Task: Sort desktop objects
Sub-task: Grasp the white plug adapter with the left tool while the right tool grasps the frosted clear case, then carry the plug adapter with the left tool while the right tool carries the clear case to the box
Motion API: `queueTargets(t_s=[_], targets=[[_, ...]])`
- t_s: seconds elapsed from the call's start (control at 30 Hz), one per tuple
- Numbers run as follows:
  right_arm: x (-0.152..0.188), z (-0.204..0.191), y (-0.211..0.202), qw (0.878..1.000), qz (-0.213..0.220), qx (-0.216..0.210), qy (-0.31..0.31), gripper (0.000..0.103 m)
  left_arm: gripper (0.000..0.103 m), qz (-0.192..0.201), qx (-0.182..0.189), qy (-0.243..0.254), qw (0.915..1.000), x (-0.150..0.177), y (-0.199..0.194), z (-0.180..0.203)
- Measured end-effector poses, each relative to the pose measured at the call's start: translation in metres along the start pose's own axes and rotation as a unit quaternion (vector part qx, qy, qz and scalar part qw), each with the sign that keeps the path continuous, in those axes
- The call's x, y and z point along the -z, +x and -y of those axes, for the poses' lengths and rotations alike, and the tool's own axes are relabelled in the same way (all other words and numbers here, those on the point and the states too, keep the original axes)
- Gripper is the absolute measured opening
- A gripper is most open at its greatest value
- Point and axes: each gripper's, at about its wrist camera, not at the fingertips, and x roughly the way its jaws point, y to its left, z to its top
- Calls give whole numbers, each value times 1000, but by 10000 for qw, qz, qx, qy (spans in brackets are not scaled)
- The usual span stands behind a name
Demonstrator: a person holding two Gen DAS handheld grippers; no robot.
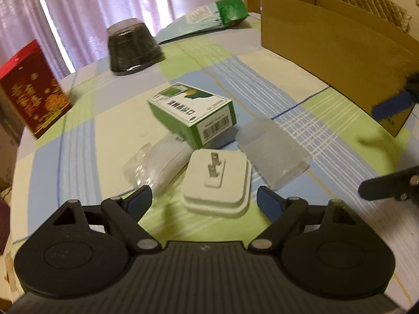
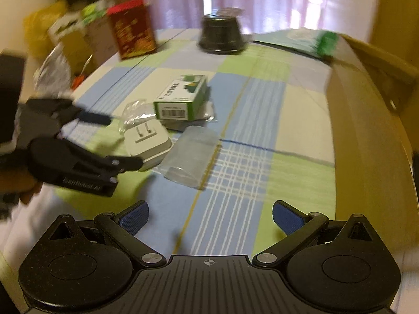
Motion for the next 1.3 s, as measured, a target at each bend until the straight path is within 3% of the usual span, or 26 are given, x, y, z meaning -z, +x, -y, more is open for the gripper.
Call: queueTargets(t_s=[0.1, 0.2, 0.47, 0.63, 0.73, 0.77, 0.8, 0.83, 0.9, 1.0, 1.17, 1.3], targets=[[-12, -7, 9, 9968, -174, -20, -777, 103, 72, 2, 83, 28, 10000, -3, 7, -2], [-26, -14, 15, 9876, -251, -85, -1546, 103, 52, 28, 198, -6, 9998, -4, 9, -3], [-52, -26, 54, 9492, -546, -577, -3046, 103, 51, -7, 187, -270, 9995, 22, -20, -5], [-59, -33, 86, 9155, -856, -766, -3857, 103, 51, -22, 101, -567, 9983, 49, -44, -7], [-64, -30, 101, 9110, -1087, -910, -3872, 103, 51, 5, 71, -687, 9976, 59, -52, -7], [-66, -29, 105, 9132, -1188, -999, -3769, 102, 51, 16, 64, -721, 9974, 62, -55, -6], [-66, -29, 108, 9147, -1295, -1051, -3682, 89, 51, 26, 55, -759, 9971, 65, -57, -6], [-66, -29, 110, 9159, -1394, -1092, -3602, 84, 51, 36, 44, -814, 9967, 66, -58, -6], [-62, -31, 107, 9194, -1431, -980, -3531, 80, 51, 57, 49, -927, 9957, 68, -61, -6], [-52, -30, 99, 9368, -1498, -875, -3037, 80, 49, 68, 88, -952, 9954, 69, -64, 0], [-13, -23, 66, 9753, -1421, -644, -1565, 80, 49, 82, 177, -948, 9953, 70, -70, 15], [25, -19, 39, 9905, -1234, -196, -567, 80, 49, 63, 203, -917, 9956, 75, -77, 28]])
